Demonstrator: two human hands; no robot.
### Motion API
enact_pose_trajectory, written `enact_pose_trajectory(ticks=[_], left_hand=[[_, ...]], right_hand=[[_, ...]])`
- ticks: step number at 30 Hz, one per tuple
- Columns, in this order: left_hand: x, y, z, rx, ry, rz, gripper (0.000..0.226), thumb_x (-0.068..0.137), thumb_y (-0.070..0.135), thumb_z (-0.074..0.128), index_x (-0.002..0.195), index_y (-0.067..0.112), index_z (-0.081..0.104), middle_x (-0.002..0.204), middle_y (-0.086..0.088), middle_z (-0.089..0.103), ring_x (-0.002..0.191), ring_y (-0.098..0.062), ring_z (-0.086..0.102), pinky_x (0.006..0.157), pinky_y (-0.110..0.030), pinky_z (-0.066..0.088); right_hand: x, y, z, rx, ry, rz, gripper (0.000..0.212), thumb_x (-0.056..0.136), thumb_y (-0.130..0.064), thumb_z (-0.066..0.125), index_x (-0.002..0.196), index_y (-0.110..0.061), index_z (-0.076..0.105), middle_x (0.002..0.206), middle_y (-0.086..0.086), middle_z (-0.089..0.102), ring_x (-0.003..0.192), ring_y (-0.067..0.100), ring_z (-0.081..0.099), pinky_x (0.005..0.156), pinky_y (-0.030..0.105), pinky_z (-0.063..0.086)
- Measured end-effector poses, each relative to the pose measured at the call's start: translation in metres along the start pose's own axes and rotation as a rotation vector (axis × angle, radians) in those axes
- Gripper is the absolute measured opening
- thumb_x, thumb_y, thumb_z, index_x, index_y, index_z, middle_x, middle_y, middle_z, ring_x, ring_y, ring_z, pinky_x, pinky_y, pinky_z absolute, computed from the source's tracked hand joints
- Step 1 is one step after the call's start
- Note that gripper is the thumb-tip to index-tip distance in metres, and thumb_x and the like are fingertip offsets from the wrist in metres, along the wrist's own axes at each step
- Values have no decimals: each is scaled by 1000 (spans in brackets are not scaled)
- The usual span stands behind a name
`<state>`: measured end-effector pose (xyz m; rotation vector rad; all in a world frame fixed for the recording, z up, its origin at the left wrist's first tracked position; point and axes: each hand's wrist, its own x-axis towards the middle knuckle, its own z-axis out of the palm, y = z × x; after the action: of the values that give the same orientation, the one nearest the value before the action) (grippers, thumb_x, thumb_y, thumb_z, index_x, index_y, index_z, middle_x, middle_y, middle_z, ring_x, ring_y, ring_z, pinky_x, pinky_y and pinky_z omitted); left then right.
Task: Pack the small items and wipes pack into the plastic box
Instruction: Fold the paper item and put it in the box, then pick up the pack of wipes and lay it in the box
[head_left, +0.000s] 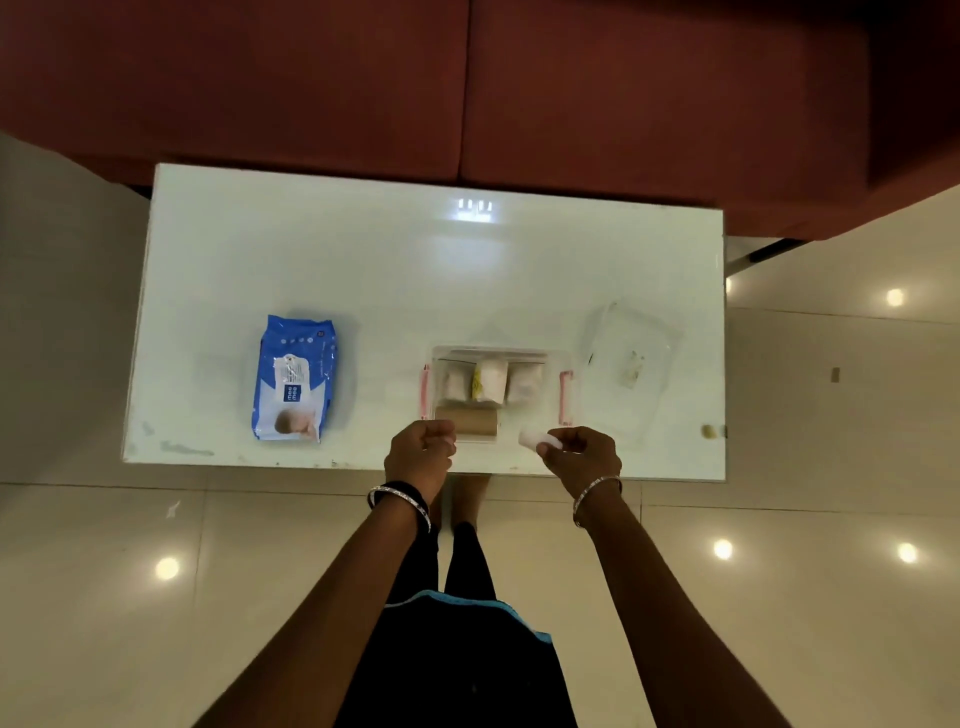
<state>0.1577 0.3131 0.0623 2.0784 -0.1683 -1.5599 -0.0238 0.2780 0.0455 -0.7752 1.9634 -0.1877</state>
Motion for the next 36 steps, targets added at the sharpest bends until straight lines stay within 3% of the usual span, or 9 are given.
enact_pose_trajectory(ticks=[4,8,10,13,16,19,27,32,36], left_hand=[[32,-19,4,173,115,117,19,86,7,59,99,13,72,97,-8,73,93,-25,68,90,-42,55],[61,-37,7,296,219,249,18,86,4,59,97,14,70,98,-3,73,79,-16,66,76,-26,50],[73,-44,7,337,256,294,18,85,4,62,99,13,69,100,-4,71,80,-15,63,76,-26,49],[85,-53,5,378,271,318,22,83,8,68,104,15,68,103,-6,66,81,-15,60,76,-26,46],[93,-57,3,380,262,317,26,80,6,71,103,17,68,102,-5,65,81,-16,61,76,-25,45],[99,-57,0,353,253,298,26,78,1,71,98,17,69,95,-5,69,80,-18,65,76,-28,50],[112,-56,-12,293,197,252,29,76,-8,66,86,19,71,79,3,68,73,-13,65,67,-15,49],[114,-55,-29,48,200,149,21,81,-2,61,83,17,71,76,-2,70,70,-23,69,72,-35,60],[120,-61,-62,-226,253,57,19,85,-2,61,81,15,69,80,-13,66,72,-27,64,74,-38,59]], right_hand=[[42,7,33,62,14,74,25,67,-20,85,87,-10,72,84,10,76,83,27,75,84,38,60],[74,15,63,61,29,103,23,66,-19,84,72,-13,62,73,9,73,75,29,76,82,43,61],[90,15,75,49,31,119,22,67,-16,82,70,-10,61,70,11,72,72,31,76,80,46,62],[109,13,85,-111,37,97,14,68,-16,78,72,-7,67,80,16,75,80,34,74,82,42,60],[121,13,90,-271,21,69,16,71,-17,76,76,-4,70,82,12,75,87,32,71,74,29,54],[126,15,97,-380,-15,46,27,72,-22,79,91,-3,73,94,14,75,96,32,69,76,31,52],[121,16,111,-623,-35,-35,40,77,-28,80,108,-11,62,108,10,70,101,32,66,77,34,49],[112,-2,105,-750,-76,31,41,79,-32,71,110,-5,65,112,16,69,105,35,65,81,34,50],[81,-27,108,-787,152,-222,18,81,-26,61,95,-14,63,94,10,72,93,36,68,80,37,51]])
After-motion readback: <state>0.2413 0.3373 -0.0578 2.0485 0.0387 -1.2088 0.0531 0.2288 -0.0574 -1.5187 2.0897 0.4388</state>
